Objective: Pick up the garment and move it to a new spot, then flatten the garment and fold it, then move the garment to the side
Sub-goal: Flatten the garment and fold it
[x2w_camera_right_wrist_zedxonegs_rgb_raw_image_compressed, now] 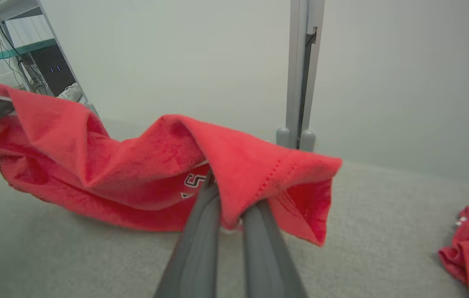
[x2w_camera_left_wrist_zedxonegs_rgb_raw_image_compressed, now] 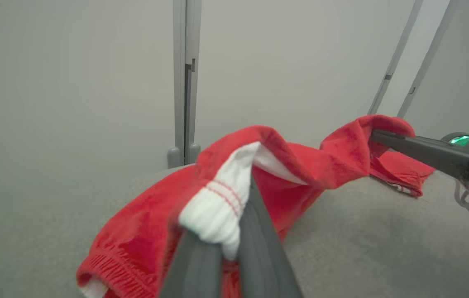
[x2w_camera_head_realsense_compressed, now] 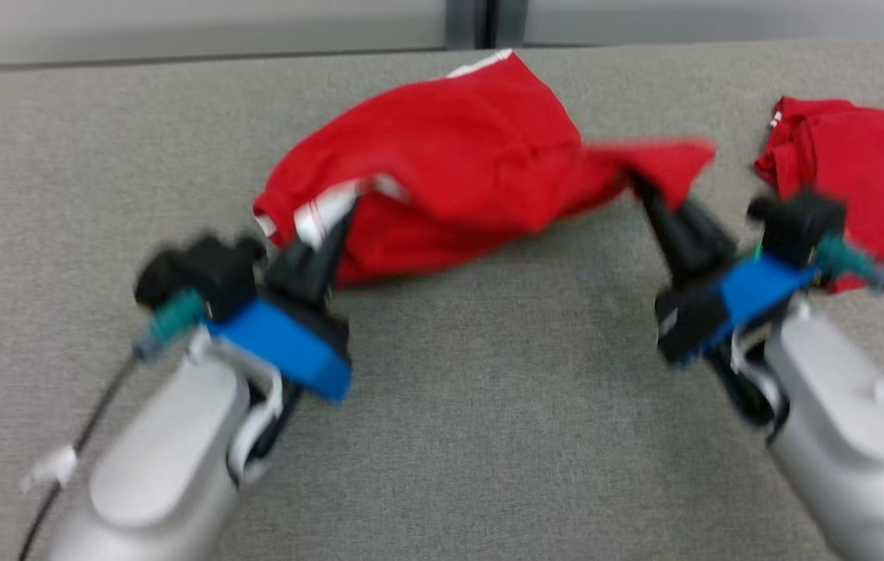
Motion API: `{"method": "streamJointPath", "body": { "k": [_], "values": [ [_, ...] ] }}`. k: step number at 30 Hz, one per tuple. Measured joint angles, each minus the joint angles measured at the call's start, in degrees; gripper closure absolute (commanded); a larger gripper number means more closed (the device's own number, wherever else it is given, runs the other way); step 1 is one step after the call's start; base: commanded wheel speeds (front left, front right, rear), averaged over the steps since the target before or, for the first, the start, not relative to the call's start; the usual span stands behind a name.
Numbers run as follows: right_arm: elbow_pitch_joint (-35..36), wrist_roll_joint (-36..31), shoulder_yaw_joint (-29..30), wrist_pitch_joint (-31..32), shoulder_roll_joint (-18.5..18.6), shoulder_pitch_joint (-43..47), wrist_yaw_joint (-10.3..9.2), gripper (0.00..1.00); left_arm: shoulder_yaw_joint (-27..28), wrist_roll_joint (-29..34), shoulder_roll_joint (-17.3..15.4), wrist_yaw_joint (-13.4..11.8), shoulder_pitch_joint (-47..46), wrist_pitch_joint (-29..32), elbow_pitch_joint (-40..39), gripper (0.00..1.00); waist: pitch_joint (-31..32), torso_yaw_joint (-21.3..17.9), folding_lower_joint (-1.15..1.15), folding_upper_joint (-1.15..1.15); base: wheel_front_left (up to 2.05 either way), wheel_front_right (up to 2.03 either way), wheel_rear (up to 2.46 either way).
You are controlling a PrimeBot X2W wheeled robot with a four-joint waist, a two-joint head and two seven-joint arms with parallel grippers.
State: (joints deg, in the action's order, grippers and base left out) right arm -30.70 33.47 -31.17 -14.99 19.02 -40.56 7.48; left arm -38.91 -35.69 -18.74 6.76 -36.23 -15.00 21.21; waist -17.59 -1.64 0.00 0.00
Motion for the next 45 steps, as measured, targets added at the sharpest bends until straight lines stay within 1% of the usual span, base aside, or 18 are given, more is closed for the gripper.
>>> {"method": "streamJointPath", "body": {
  "k": [3,5,8,11,15,19,24,29,34,40,45],
  "values": [
    [3.1,-0.1,0.3,0.0,0.9,7.6,0.0,1.0,1.8,1.6,0.3,-0.2,8.3,0.0,-2.4,1.0,1.9,0.3,-0.01,0.01,0.0,0.0,0.0],
    [4.9,0.1,0.8,0.0,1.5,12.3,0.0,1.0,1.2,3.8,-0.3,-0.1,13.3,0.0,-3.7,1.0,3.1,0.4,-0.01,0.01,0.0,0.0,0.0],
    [8.0,0.1,0.9,0.0,2.2,19.4,0.0,1.0,1.2,5.2,-0.9,0.1,19.5,0.0,-5.9,1.0,4.8,0.6,-0.01,0.01,0.0,0.0,0.0],
    [10.8,0.5,2.3,0.0,2.6,25.5,0.01,1.0,1.0,6.0,-1.7,0.3,25.0,0.0,-7.3,1.0,6.4,0.8,-0.01,0.01,0.0,0.0,0.0],
    [14.5,0.4,4.3,0.0,2.8,33.6,0.01,1.0,1.3,6.5,-2.5,0.3,30.5,0.0,-9.3,1.0,8.5,1.3,-0.01,0.02,0.0,0.0,0.0],
    [17.7,-0.3,4.5,0.0,2.9,41.4,0.01,1.0,2.8,7.1,-2.6,0.3,35.6,0.0,-12.5,1.0,10.3,1.4,-0.01,0.02,0.0,0.0,0.0],
    [21.4,-1.2,7.2,0.0,2.8,47.9,0.0,1.0,2.0,7.7,-3.0,0.3,40.9,0.0,-15.5,1.0,11.4,1.4,-0.01,0.02,0.0,0.0,0.0],
    [23.6,-2.0,9.6,0.9,2.8,49.4,0.01,1.0,1.3,8.3,-2.7,0.4,41.4,0.0,-15.9,1.0,11.4,1.4,0.0,0.02,0.0,0.0,0.0],
    [24.7,-2.3,12.0,2.1,2.8,47.9,0.01,1.0,2.7,8.6,-1.7,0.4,39.3,0.0,-16.4,1.0,11.0,1.8,0.0,0.01,0.0,0.0,0.0],
    [24.5,-2.6,13.7,3.6,2.9,40.7,0.01,1.0,4.6,8.6,0.4,0.5,35.6,-0.1,-16.6,1.0,9.7,2.7,0.01,0.0,0.0,0.0,0.0],
    [22.5,-2.8,13.1,6.1,3.8,31.3,0.01,1.0,5.2,8.8,1.2,0.6,30.7,-0.1,-15.5,1.0,7.6,4.1,0.01,0.0,0.0,0.0,0.0]
  ]
}}
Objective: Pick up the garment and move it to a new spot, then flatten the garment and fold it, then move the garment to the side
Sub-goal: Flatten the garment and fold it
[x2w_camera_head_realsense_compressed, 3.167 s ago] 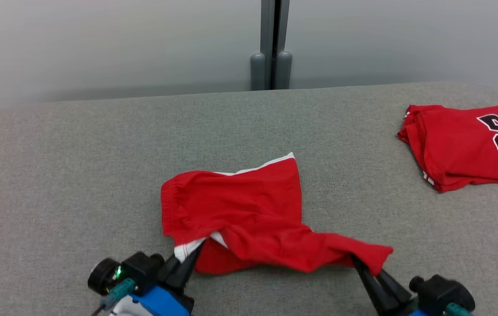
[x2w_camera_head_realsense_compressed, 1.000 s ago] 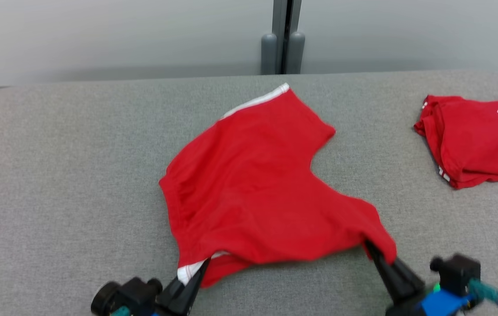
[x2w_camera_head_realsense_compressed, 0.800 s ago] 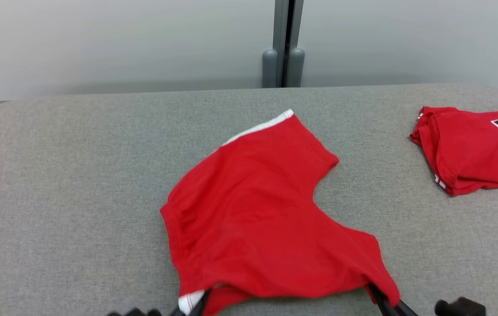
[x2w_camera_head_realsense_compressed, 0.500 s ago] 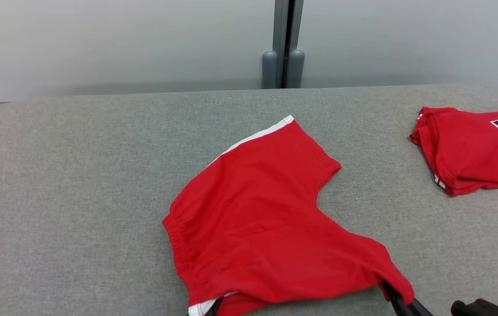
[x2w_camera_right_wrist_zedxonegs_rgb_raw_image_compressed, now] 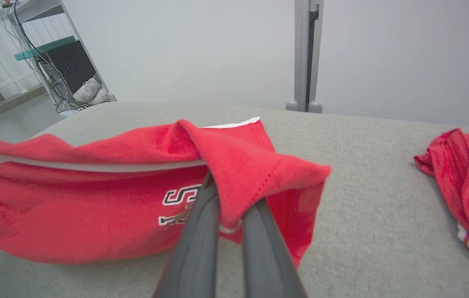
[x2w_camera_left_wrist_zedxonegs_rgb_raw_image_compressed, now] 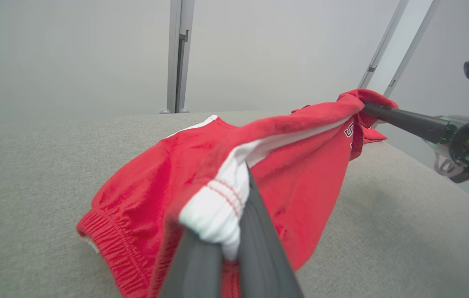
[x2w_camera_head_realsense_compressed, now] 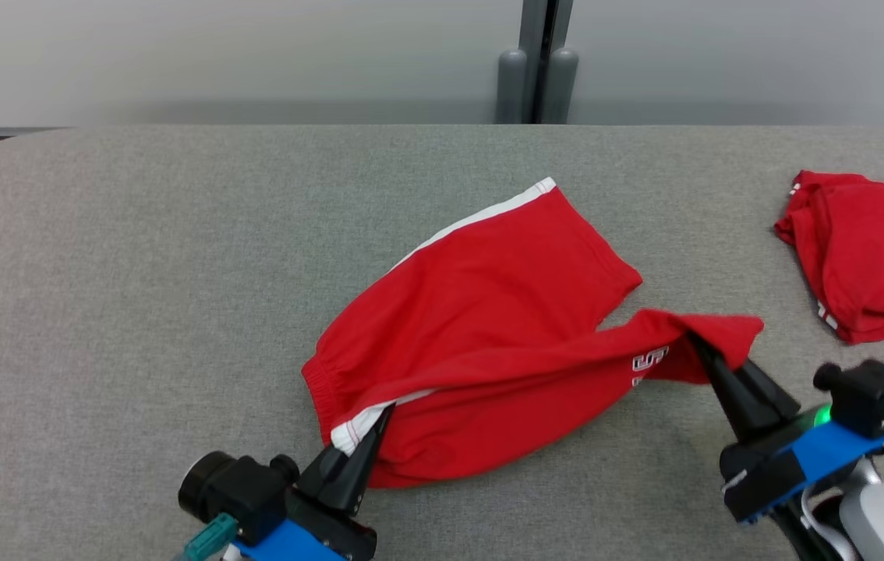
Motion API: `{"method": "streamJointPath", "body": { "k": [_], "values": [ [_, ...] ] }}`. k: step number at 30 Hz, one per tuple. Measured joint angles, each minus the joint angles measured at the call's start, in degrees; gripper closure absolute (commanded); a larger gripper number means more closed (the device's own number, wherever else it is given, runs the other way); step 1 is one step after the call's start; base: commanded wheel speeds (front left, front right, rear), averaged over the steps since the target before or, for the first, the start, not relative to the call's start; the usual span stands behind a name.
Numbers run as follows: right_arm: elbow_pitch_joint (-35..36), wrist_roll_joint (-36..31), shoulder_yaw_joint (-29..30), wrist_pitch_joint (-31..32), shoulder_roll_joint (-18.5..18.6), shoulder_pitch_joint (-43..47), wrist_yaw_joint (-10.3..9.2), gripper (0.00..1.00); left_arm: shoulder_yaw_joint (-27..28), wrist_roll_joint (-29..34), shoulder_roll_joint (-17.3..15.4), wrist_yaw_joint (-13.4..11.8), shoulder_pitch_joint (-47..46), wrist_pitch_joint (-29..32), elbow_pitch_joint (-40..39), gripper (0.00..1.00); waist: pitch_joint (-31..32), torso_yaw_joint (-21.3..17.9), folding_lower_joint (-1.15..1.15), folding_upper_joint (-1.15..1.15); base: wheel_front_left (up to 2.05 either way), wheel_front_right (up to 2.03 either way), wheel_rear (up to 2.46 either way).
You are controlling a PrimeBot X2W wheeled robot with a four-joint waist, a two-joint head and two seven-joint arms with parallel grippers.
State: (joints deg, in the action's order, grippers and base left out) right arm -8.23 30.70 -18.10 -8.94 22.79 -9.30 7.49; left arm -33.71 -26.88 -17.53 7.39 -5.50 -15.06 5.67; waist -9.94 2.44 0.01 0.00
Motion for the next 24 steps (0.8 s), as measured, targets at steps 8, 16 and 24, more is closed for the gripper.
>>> {"method": "streamJointPath", "body": {
  "k": [8,16,24],
  "values": [
    [-9.3,0.3,-3.8,5.4,1.6,-17.5,0.01,1.0,-0.5,-1.4,0.5,0.0,-9.4,0.0,3.7,1.0,-4.9,3.2,0.01,-0.01,0.0,0.0,0.0],
    [-22.8,1.4,-8.6,8.4,0.6,-32.4,0.02,1.0,-0.2,-3.0,2.7,0.0,-15.7,0.0,7.8,1.0,-9.8,6.5,0.01,-0.02,0.0,0.0,0.0],
    [-33.6,2.8,-13.0,6.8,-1.7,-40.2,0.01,1.0,-1.1,-3.5,4.5,0.0,-19.4,0.0,11.3,1.0,-13.1,8.6,0.01,-0.02,0.0,0.0,0.0]
  ]
}}
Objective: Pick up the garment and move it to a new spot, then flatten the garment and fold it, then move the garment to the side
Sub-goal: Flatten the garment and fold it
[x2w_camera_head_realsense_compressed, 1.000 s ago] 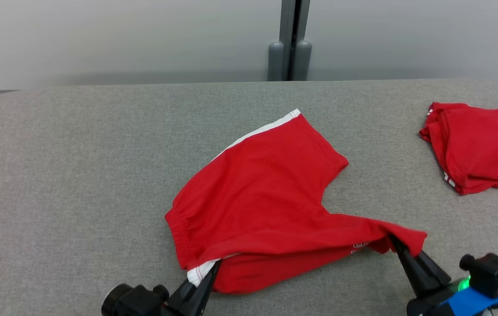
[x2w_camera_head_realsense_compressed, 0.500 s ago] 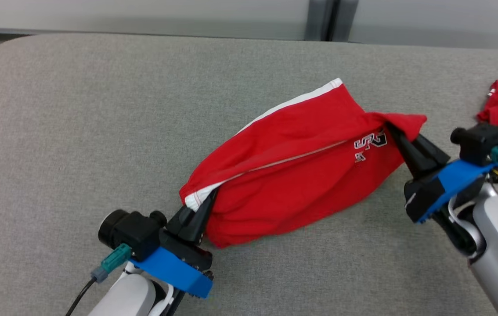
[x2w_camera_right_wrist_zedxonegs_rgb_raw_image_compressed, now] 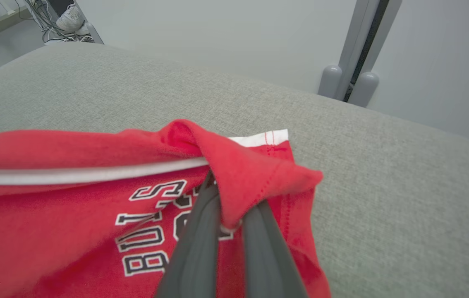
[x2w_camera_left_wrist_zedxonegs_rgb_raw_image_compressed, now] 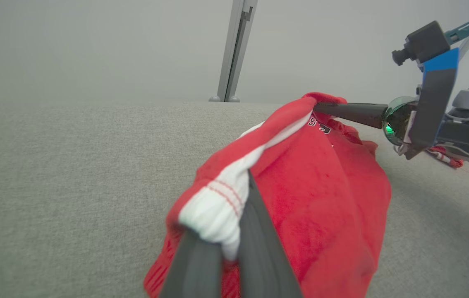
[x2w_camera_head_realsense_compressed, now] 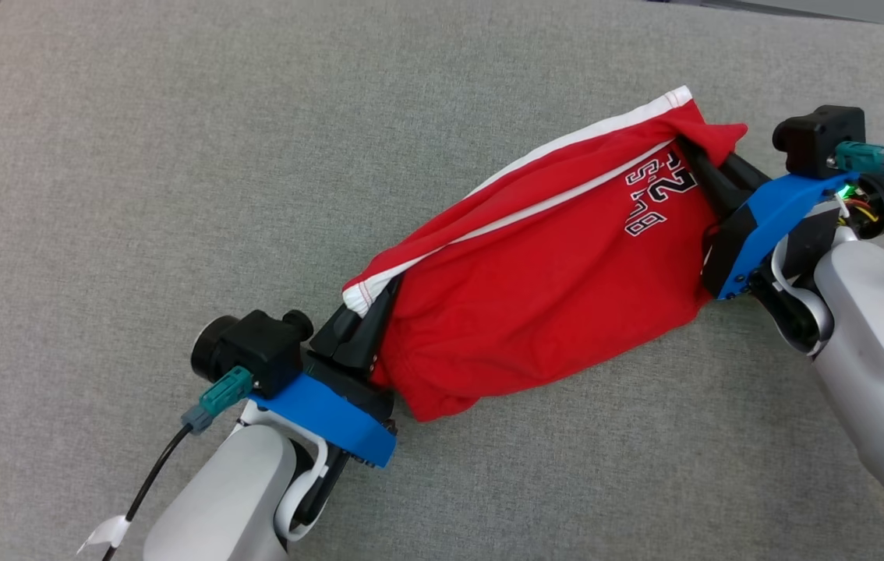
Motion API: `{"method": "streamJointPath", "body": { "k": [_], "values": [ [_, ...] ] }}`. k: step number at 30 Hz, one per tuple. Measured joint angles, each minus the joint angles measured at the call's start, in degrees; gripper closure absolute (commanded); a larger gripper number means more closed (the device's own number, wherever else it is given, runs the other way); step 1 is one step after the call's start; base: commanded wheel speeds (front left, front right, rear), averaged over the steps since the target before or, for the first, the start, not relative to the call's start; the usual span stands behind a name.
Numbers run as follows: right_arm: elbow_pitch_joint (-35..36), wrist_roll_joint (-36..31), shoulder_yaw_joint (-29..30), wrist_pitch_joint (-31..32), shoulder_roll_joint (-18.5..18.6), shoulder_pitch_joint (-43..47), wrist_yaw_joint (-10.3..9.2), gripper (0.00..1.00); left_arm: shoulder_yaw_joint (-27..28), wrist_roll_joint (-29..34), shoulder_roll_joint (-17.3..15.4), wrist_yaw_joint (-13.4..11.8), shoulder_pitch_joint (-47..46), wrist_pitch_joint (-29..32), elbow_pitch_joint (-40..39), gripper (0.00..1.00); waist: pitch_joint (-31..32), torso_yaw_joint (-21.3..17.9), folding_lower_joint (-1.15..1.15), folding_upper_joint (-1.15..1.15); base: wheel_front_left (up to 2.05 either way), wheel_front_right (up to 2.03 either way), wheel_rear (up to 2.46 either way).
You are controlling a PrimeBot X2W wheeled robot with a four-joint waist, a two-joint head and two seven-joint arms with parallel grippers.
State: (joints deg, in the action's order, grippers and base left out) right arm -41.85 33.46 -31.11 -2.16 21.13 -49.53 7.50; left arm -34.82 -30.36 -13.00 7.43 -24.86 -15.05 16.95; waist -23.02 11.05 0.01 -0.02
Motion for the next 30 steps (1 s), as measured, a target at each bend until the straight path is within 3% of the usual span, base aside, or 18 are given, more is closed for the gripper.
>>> {"method": "streamJointPath", "body": {
  "k": [1,2,3,4,5,11,20,25,26,30],
  "values": [
    [-0.9,0.1,-0.5,-0.5,-0.2,-0.5,0.0,1.0,-0.1,0.0,0.2,0.0,-0.3,0.0,0.3,1.0,-0.3,0.1,0.0,0.0,0.0,0.0,0.0],
    [-1.8,0.1,-1.1,-1.2,-0.3,-1.0,0.0,0.81,-0.1,-0.3,0.4,0.0,-0.5,0.0,0.9,0.94,-0.4,0.2,0.0,0.0,0.0,0.0,0.0],
    [-2.5,0.4,-1.6,-1.7,-0.5,-1.4,0.0,0.52,-0.4,-0.9,0.6,0.0,-0.6,0.0,1.5,0.6,-0.5,0.2,0.0,0.0,0.0,0.0,0.0],
    [-3.3,0.6,-2.0,-2.2,-0.7,-1.8,0.0,0.0,-0.8,-1.0,0.5,0.0,-0.7,0.0,2.0,0.16,-0.5,0.1,0.0,0.0,0.0,0.0,0.0],
    [-4.0,0.7,-2.4,-2.6,-0.8,-2.1,0.0,0.0,-0.8,-1.0,0.6,0.0,-0.9,0.0,2.1,0.0,-0.5,0.1,0.0,0.0,0.0,0.0,0.0],
    [-7.0,2.3,-5.3,-5.8,-0.1,-1.8,-0.01,0.0,-0.1,-0.8,0.7,0.0,0.2,0.0,2.6,0.0,1.7,0.2,-0.02,0.01,0.0,0.0,0.0],
    [-8.9,5.1,-7.9,-8.8,3.1,2.9,-0.01,0.0,4.5,1.9,-1.3,0.0,9.5,0.0,-2.3,0.0,6.3,0.1,-0.03,0.03,0.0,0.0,0.0],
    [-10.7,5.2,-8.5,-9.0,4.0,3.3,-0.01,0.0,9.6,4.1,-1.2,0.0,12.3,0.0,-5.7,0.0,7.2,0.7,-0.03,0.03,0.0,0.0,0.0],
    [-11.6,5.1,-8.5,-9.0,4.1,3.3,-0.01,0.0,13.8,6.1,-0.3,-0.7,13.1,0.0,-8.0,0.0,7.3,1.0,-0.02,0.03,0.0,0.0,0.0],
    [-13.8,5.0,-8.5,-8.5,3.7,3.0,-0.01,0.0,21.7,11.2,3.6,-2.7,14.7,0.0,-12.4,0.0,7.3,1.5,-0.02,0.03,0.0,0.0,0.0]
  ]
}}
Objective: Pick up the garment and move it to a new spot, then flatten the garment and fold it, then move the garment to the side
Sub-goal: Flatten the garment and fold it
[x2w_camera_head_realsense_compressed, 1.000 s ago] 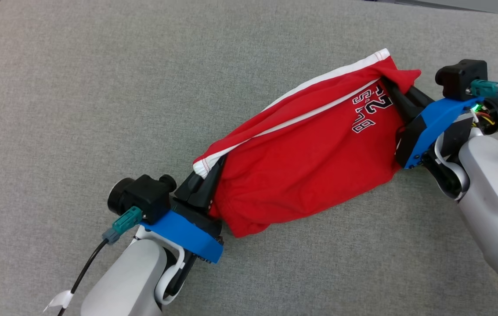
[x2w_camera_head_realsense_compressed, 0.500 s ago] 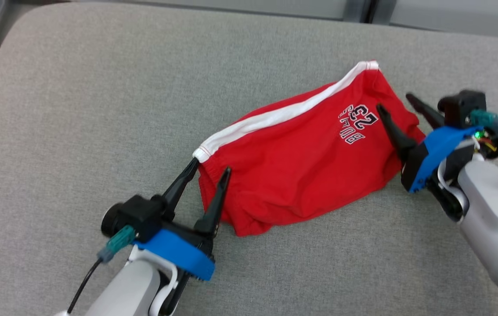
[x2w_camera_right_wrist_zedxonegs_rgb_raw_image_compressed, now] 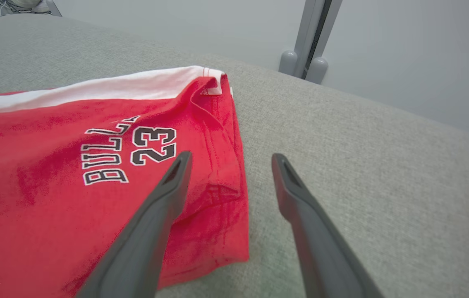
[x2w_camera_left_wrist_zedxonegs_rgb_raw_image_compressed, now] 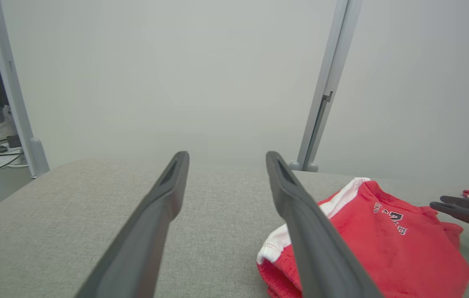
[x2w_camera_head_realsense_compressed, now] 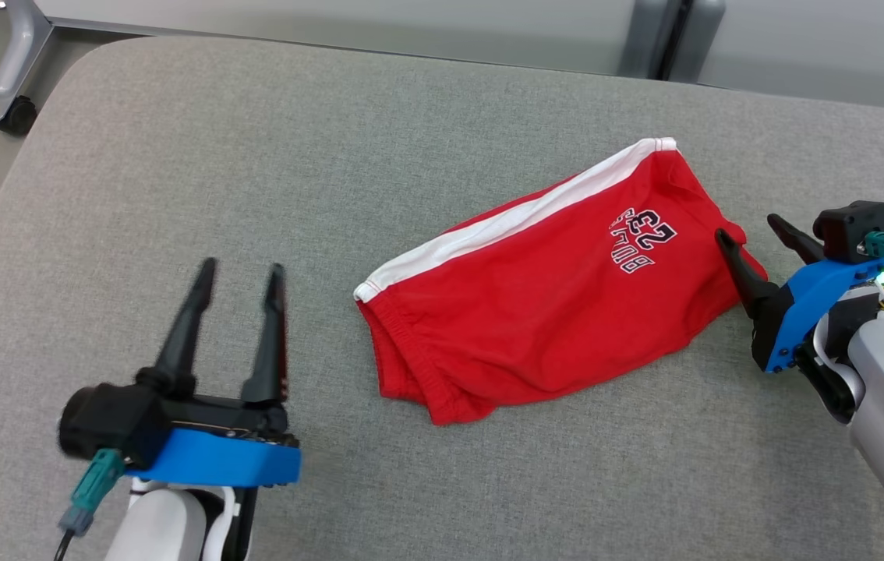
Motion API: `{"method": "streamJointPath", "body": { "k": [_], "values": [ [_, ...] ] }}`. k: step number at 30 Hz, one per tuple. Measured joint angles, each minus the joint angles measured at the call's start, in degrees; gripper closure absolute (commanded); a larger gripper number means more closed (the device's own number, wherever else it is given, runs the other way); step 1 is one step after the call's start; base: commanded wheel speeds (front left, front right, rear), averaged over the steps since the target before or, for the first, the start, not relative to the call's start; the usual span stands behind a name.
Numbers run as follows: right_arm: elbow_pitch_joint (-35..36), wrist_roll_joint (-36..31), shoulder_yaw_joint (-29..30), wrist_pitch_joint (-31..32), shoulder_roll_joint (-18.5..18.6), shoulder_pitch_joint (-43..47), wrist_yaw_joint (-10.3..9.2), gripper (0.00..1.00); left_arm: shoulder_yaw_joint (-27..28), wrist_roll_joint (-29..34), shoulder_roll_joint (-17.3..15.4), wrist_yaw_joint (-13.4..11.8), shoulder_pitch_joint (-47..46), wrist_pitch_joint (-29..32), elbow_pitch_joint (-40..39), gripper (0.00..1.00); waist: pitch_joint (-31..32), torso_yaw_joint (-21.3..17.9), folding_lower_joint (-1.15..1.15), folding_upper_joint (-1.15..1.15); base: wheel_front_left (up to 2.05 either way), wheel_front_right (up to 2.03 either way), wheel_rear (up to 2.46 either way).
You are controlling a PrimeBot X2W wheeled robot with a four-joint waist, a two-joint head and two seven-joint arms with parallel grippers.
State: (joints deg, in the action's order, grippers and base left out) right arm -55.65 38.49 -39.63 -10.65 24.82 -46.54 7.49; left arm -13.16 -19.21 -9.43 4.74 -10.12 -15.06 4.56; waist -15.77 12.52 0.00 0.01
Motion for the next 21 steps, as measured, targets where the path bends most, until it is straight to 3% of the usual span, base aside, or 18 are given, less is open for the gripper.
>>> {"method": "streamJointPath", "body": {
  "k": [8,19,20,21],
  "values": [
    [-4.6,-0.1,0.6,1.3,-1.8,-2.0,0.0,0.0,8.5,6.7,5.1,-0.7,2.4,0.0,-2.3,0.0,-0.8,0.5,0.0,0.0,0.0,0.0,0.0],
    [-10.3,-0.5,-0.1,6.6,-3.8,-3.7,0.0,0.0,9.9,8.2,6.4,0.8,3.6,0.0,-1.0,0.0,-1.4,1.8,0.0,0.0,0.0,0.0,0.0],
    [-10.3,-0.5,-0.2,6.6,-3.9,-3.7,0.0,0.42,9.9,8.1,6.4,0.8,3.6,0.0,-0.9,0.0,-1.4,1.8,0.0,0.0,0.0,0.0,0.0],
    [-10.2,-0.3,-0.4,6.6,-4.0,-3.7,0.0,0.71,9.8,8.0,6.4,0.8,3.6,0.0,-0.9,0.0,-1.3,1.7,0.0,0.0,0.0,0.0,0.0]
  ]
}}
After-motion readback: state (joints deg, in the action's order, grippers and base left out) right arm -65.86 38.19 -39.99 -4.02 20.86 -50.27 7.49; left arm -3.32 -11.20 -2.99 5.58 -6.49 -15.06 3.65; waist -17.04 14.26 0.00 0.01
